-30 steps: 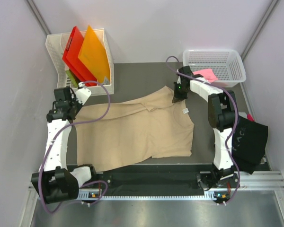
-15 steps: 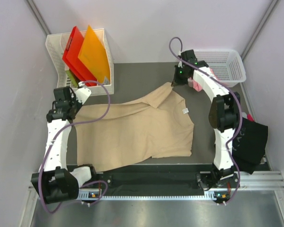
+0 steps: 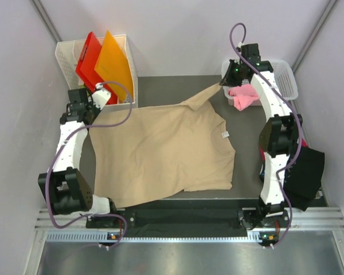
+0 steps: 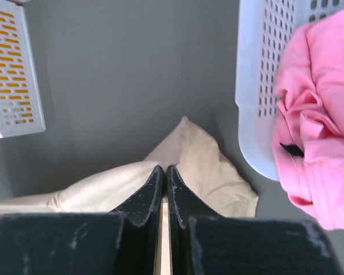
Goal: Fold and stack the t-shirts
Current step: Fold the flattened tshirt in 1/3 of the way
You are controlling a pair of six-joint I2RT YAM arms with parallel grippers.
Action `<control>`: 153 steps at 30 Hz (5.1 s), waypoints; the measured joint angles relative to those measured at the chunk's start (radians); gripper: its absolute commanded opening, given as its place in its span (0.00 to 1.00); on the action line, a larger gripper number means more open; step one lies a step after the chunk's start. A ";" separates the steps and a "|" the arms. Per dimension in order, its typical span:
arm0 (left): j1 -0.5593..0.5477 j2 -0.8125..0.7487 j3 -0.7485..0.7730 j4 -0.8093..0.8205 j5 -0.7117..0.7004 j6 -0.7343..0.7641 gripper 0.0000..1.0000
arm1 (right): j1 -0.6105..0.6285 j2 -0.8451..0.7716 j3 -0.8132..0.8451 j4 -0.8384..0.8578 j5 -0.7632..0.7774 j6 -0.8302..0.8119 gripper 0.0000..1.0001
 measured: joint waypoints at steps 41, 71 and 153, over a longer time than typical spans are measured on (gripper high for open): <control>-0.005 0.350 0.217 0.029 -0.131 0.046 0.00 | -0.018 -0.060 -0.098 -0.135 0.006 -0.009 0.00; -0.001 0.031 -0.185 0.065 -0.119 0.140 0.00 | 0.076 -0.518 -0.781 -0.116 0.084 -0.045 0.00; -0.111 0.416 0.015 0.022 -0.117 -0.207 0.52 | 0.231 -0.053 -0.435 -0.032 0.019 -0.035 0.36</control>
